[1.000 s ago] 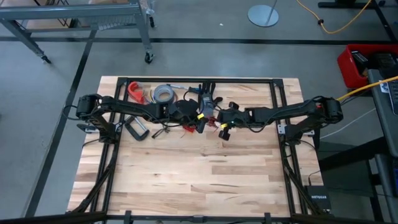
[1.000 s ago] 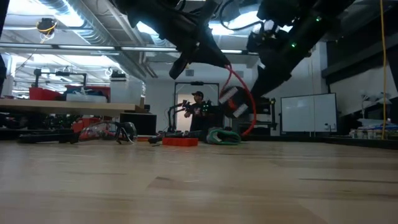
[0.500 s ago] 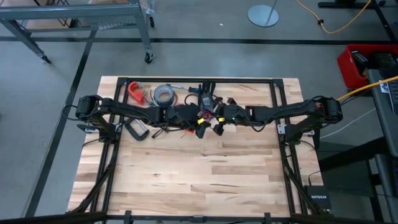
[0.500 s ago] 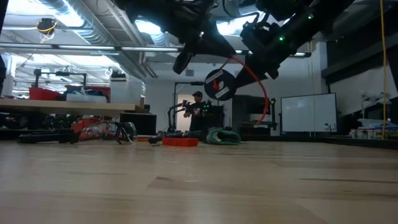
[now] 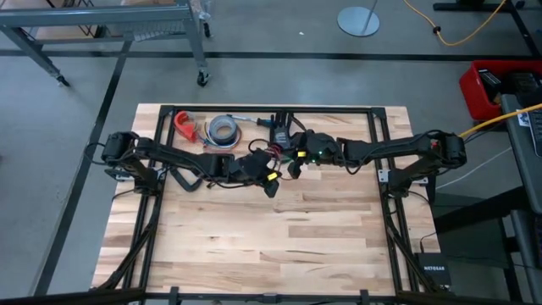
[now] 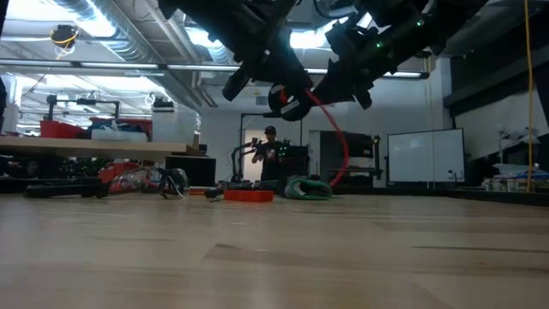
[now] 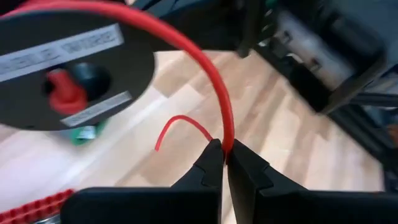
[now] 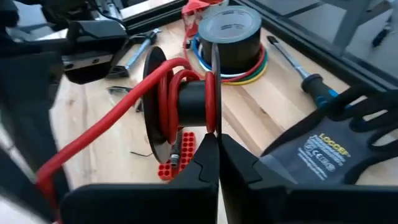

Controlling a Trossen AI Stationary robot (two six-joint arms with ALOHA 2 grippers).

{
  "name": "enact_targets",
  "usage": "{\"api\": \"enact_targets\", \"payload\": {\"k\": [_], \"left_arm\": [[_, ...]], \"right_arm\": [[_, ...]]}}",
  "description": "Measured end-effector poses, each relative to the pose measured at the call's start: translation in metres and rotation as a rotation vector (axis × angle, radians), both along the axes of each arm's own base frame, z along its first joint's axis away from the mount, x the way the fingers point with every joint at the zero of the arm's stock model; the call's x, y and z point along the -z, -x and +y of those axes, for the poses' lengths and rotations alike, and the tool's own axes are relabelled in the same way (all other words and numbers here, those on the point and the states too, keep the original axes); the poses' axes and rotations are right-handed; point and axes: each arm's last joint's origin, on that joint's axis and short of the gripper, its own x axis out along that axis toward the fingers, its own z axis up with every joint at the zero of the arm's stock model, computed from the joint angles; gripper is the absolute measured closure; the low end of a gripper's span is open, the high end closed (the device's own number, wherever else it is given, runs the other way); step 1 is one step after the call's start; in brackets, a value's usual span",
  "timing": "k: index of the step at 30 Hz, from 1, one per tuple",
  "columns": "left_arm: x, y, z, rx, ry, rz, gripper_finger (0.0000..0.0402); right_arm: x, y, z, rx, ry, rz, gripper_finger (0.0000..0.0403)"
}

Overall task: Coil cords
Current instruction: Coil the orange wire into the black spool

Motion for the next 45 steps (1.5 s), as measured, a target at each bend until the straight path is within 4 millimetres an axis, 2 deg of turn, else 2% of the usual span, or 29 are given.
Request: {"api": "enact_targets", "payload": {"k": [16,27,31,45], "left_arm": [[0.000,0.006,-0.023,-0.098,-0.252,0.047,0.0401],[-0.003,0.013,-0.045,-0.139,-0.492,0.089,0.0401],[-0.003,0.014,-0.050,-0.151,-0.513,0.089,0.0401],[-0.010,0.009,-0.045,-0.209,-0.487,0.004,0.0401]], "right_arm": [[-0.011,-0.005,0.002,-0.196,-0.104,-0.143,0.0402],[-0.021,-0.008,0.006,-0.324,-0.177,-0.251,0.0402],[-0.023,-0.009,0.007,-0.341,-0.188,-0.271,0.0402],[-0.028,-0.010,0.004,-0.244,-0.157,-0.327,0.0402]]}}
